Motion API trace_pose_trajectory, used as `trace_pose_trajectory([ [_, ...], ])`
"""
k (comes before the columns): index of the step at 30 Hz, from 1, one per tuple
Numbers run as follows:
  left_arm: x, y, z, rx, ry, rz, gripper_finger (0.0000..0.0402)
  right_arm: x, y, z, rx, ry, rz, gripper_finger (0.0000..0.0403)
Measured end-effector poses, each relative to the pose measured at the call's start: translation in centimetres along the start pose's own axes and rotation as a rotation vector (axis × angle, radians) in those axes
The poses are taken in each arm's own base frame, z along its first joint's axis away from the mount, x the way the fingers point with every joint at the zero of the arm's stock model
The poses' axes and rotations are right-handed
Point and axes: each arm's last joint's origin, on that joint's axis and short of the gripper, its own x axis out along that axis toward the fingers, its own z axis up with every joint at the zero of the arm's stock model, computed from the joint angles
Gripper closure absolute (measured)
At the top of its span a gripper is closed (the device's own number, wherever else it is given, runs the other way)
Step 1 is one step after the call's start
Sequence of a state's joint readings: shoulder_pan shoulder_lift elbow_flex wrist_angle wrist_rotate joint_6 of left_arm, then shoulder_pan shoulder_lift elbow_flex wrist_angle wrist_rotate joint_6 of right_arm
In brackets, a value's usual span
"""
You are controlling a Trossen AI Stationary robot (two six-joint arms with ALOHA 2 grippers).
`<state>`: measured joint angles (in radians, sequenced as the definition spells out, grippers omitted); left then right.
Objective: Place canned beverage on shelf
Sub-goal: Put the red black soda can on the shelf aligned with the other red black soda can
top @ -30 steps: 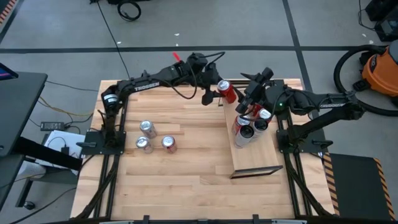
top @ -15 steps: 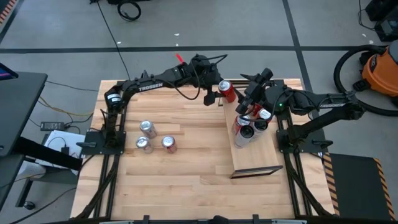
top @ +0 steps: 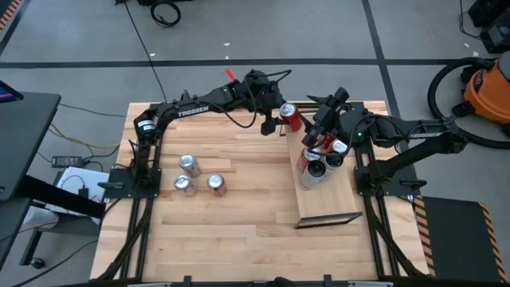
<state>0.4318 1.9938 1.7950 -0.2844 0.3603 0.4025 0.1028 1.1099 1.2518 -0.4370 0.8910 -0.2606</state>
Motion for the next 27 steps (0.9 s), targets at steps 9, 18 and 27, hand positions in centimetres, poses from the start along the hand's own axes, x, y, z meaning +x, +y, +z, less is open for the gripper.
trace_pose_trajectory([
  [9,0.1,-0.2,0.0,0.011,0.001,-0.003,0.0092,3.0,-1.0,-1.1,0.063,0.068,0.047,0.0132],
  [18,0.1,-0.1,0.0,0.010,0.015,0.011,0.0092,5.4,-3.2,-2.3,0.184,0.137,0.117,0.0133],
  [27,0.1,-0.1,0.0,0.010,0.018,0.013,0.0092,8.6,-3.2,-3.5,0.202,0.310,0.155,0.0133],
])
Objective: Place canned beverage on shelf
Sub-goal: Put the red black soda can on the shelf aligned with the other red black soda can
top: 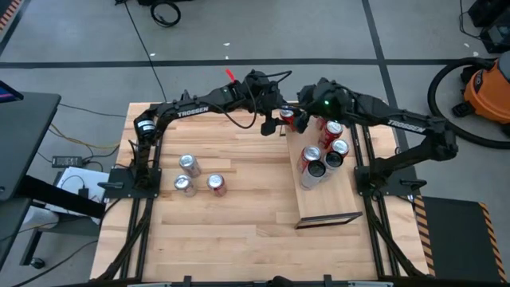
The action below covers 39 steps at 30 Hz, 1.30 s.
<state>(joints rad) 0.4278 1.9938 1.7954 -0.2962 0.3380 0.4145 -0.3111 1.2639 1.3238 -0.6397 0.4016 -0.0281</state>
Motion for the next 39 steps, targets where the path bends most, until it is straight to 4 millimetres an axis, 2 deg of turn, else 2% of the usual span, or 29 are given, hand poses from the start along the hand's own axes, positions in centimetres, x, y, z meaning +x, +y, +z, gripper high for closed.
trace_pose_trajectory([
  [6,0.0,0.0,0.0,0.000,0.002,0.000,0.0092,1.2,-0.3,0.6,-0.009,0.080,-0.016,0.0133],
  [9,0.0,0.0,0.0,-0.001,0.003,0.002,0.0092,1.7,-0.5,0.2,-0.010,0.125,-0.027,0.0133],
  [39,0.1,-0.3,0.0,-0.017,0.017,0.009,0.0085,1.1,-1.0,-0.3,0.021,0.175,-0.040,0.0133],
])
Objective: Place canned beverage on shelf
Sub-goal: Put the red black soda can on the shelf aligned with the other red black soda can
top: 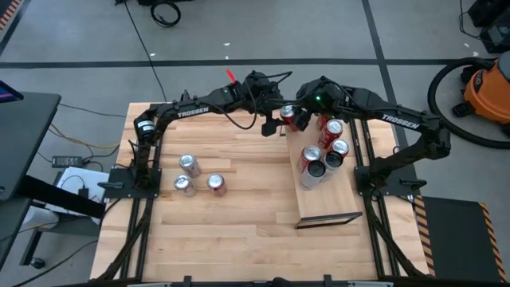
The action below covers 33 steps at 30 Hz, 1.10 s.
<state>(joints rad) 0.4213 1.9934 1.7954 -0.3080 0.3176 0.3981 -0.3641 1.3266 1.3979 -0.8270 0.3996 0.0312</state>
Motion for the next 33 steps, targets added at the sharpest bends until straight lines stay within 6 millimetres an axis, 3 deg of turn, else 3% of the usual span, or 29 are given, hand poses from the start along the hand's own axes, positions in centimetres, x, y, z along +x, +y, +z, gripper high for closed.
trace_pose_trajectory([
  [5,0.1,-0.4,0.2,0.023,0.011,0.018,0.0079,0.0,0.0,-0.1,0.001,0.006,0.000,0.0133],
  [12,0.7,-1.7,0.3,0.089,0.060,0.064,0.0034,0.0,0.0,-0.2,-0.002,0.013,-0.008,0.0133],
  [33,0.8,-1.7,0.9,0.139,0.009,0.070,0.0030,-0.1,-0.1,-0.6,-0.002,0.046,-0.031,0.0133],
])
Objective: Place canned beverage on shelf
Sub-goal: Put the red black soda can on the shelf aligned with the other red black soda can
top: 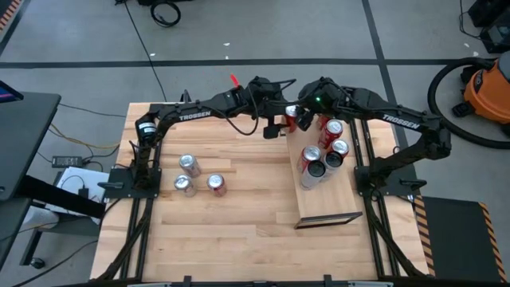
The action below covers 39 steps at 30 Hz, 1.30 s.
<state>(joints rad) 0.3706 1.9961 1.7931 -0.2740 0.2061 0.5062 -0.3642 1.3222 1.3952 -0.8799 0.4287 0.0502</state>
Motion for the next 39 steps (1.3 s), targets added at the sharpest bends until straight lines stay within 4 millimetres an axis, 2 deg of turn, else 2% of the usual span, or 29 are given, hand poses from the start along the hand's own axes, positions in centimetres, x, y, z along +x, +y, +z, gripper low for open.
trace_pose_trajectory([
  [7,0.0,0.1,0.4,-0.033,-0.013,0.073,0.0030,-0.7,-0.4,-0.3,-0.001,0.002,-0.023,0.0133],
  [19,-0.2,-0.1,0.6,0.006,-0.006,0.061,0.0031,-0.8,-0.4,-0.4,0.005,0.003,-0.018,0.0133],
  [39,-0.2,0.3,1.5,0.016,-0.107,0.079,0.0031,-0.9,-0.6,-0.6,0.011,0.026,-0.052,0.0133],
])
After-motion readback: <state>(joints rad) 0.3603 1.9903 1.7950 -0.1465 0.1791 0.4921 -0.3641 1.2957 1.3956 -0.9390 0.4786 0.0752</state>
